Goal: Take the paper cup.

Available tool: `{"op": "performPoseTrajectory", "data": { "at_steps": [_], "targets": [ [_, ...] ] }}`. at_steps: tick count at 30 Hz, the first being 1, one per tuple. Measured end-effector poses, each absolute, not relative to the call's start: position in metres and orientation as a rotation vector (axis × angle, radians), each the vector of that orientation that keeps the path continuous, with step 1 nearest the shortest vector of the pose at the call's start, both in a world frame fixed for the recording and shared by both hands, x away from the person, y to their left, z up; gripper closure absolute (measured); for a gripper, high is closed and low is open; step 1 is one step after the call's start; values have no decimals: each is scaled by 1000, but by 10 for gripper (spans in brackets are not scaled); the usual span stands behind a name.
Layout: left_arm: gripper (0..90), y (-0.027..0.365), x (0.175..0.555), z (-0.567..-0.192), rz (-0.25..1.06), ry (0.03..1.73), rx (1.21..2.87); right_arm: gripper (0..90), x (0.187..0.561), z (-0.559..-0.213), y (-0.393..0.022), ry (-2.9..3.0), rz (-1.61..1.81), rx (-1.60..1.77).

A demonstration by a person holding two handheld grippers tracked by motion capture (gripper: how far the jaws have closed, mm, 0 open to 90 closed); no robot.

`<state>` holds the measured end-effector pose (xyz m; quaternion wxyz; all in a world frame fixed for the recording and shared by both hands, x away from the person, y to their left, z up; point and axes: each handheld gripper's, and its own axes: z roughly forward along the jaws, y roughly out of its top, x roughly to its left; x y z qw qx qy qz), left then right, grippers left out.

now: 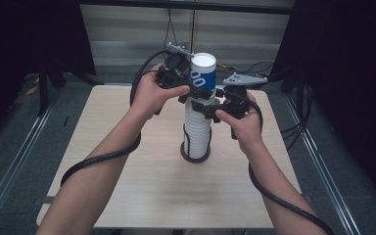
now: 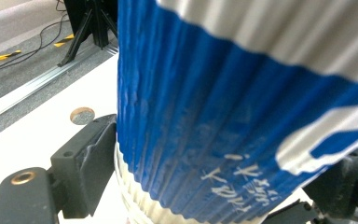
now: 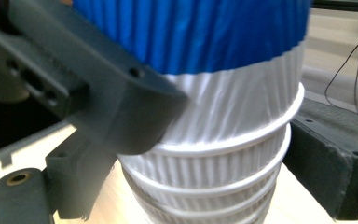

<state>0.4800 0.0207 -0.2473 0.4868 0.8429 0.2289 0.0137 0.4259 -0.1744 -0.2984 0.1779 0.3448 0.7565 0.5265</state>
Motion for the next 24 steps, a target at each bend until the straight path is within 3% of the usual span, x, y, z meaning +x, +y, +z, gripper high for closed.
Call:
{"op": "performPoseTrajectory", "data": {
  "at_steps": [24],
  "targets": [
    [181, 29, 479, -225, 9, 571, 1960, 127, 425, -296, -175, 2172, 1439, 943]
  ]
}}
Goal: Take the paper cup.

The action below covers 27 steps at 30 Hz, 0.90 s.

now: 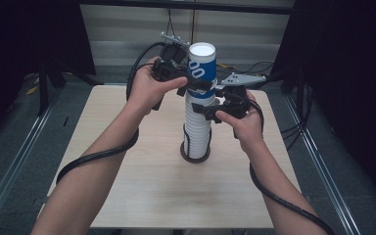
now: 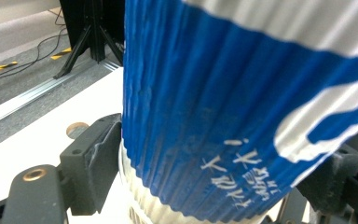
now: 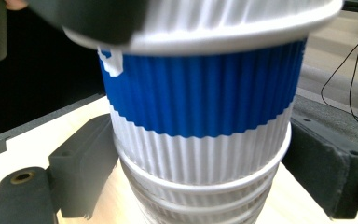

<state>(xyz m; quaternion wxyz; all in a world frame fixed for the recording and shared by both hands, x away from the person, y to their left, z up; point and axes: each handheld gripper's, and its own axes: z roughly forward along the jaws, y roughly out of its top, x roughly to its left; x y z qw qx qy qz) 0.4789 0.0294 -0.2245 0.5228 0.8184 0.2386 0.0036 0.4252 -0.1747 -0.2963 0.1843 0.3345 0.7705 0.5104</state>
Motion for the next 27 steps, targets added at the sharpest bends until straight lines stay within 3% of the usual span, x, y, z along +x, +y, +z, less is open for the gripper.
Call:
{"op": "performPoseTrajectory", "data": {
  "at_steps": [27],
  "targets": [
    [185, 37, 477, -204, 14, 552, 1945, 128, 425, -298, -174, 2181, 1427, 937]
  ]
}}
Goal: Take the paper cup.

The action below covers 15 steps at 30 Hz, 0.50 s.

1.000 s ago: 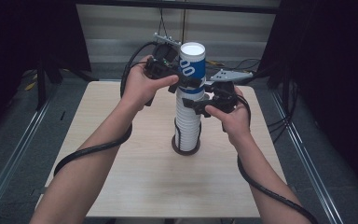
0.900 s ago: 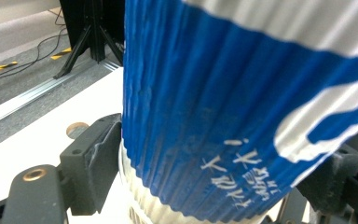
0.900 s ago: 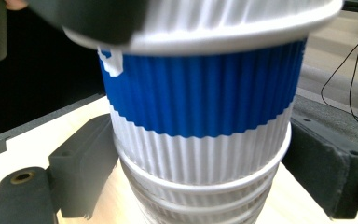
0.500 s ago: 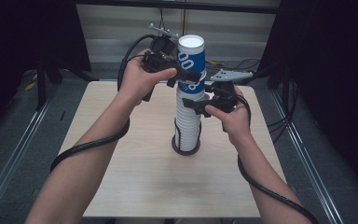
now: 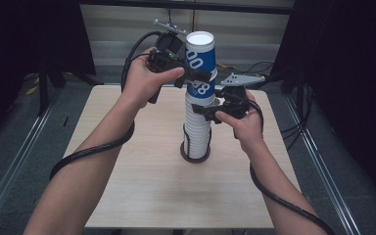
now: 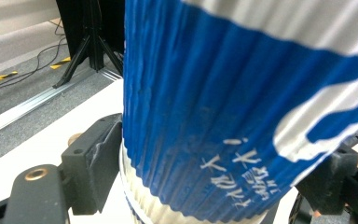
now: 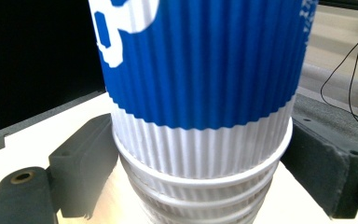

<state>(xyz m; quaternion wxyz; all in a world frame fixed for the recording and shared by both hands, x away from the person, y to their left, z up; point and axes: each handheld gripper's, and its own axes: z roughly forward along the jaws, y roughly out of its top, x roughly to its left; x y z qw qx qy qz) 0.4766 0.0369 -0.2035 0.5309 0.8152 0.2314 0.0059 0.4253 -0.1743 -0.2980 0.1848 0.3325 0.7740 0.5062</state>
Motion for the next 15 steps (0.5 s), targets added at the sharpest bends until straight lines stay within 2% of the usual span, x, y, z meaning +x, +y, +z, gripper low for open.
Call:
{"op": "performPoseTrajectory", "data": {
  "at_steps": [15],
  "targets": [
    [185, 43, 475, -193, 19, 546, 1901, 133, 426, -301, -177, 2185, 1446, 951]
  ]
}}
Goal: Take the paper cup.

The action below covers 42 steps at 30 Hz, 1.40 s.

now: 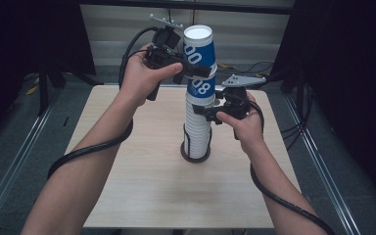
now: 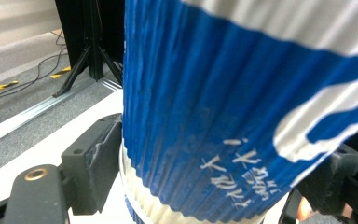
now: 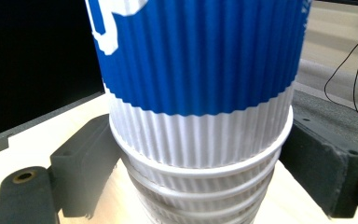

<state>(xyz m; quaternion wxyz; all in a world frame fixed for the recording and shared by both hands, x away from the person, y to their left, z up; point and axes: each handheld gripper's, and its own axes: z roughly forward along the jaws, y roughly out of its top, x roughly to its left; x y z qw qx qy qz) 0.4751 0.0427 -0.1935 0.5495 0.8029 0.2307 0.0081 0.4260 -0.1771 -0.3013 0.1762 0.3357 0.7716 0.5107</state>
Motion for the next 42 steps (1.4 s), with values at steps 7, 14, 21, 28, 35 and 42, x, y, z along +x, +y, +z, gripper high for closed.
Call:
{"op": "performPoseTrajectory", "data": {
  "at_steps": [7, 14, 21, 28, 35, 42],
  "targets": [
    [184, 51, 474, -187, 29, 546, 1886, 133, 426, -301, -177, 2186, 1443, 949],
    [183, 63, 473, -184, 51, 562, 1883, 133, 426, -301, -178, 2188, 1443, 948],
    [183, 79, 475, -191, 52, 581, 1878, 133, 426, -302, -178, 2184, 1447, 950],
    [182, 88, 475, -202, 26, 600, 1855, 132, 425, -303, -179, 2179, 1455, 950],
    [182, 98, 472, -204, 36, 596, 1850, 132, 425, -303, -178, 2177, 1457, 951],
    [182, 109, 470, -211, 37, 601, 1848, 132, 425, -303, -178, 2176, 1459, 955]
  ]
}}
